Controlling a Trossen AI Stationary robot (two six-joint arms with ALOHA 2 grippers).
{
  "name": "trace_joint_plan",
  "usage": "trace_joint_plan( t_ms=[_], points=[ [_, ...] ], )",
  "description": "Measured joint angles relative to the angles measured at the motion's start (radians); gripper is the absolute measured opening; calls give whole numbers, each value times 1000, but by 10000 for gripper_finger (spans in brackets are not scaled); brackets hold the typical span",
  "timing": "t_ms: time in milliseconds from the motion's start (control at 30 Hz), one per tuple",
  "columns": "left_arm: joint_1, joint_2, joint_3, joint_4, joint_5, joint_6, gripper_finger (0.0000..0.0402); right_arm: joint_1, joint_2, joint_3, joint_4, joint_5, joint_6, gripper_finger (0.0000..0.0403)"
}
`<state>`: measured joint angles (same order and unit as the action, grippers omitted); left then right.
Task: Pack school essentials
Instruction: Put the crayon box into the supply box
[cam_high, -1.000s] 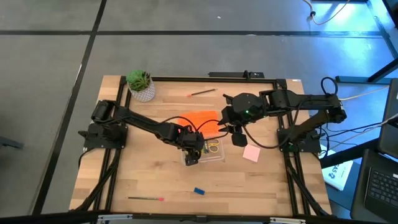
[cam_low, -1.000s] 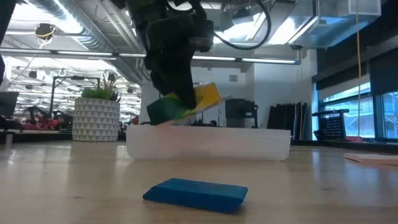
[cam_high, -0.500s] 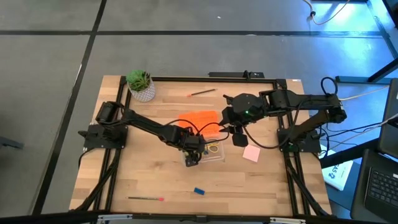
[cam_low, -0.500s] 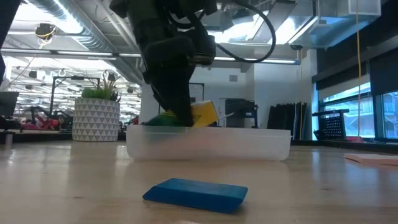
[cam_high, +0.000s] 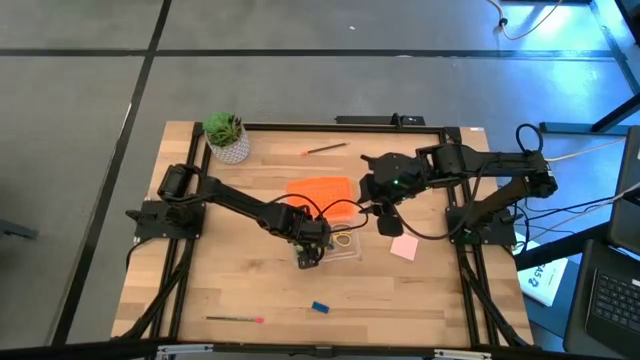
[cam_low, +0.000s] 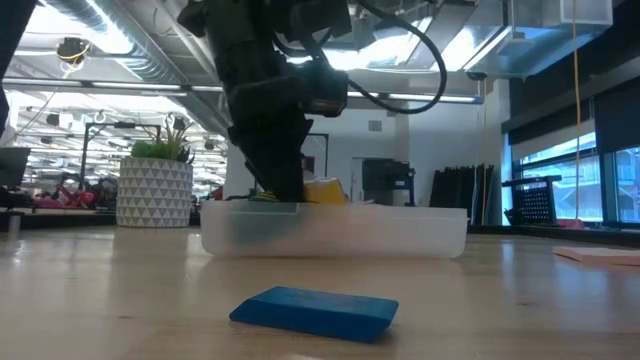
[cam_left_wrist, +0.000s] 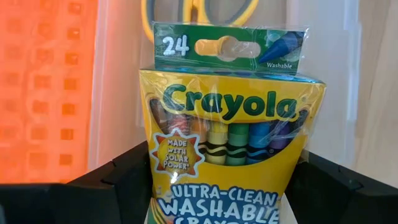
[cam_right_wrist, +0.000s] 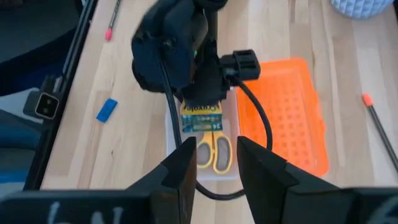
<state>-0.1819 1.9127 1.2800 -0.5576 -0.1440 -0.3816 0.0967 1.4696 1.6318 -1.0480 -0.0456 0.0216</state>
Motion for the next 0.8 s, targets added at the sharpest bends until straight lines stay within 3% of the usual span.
trace_joint_plan(
  t_ms=[800],
  points=[
    [0, 1, 0, -6, 0, 0, 289, 0, 0, 0, 4, 0, 0, 116]
  ],
)
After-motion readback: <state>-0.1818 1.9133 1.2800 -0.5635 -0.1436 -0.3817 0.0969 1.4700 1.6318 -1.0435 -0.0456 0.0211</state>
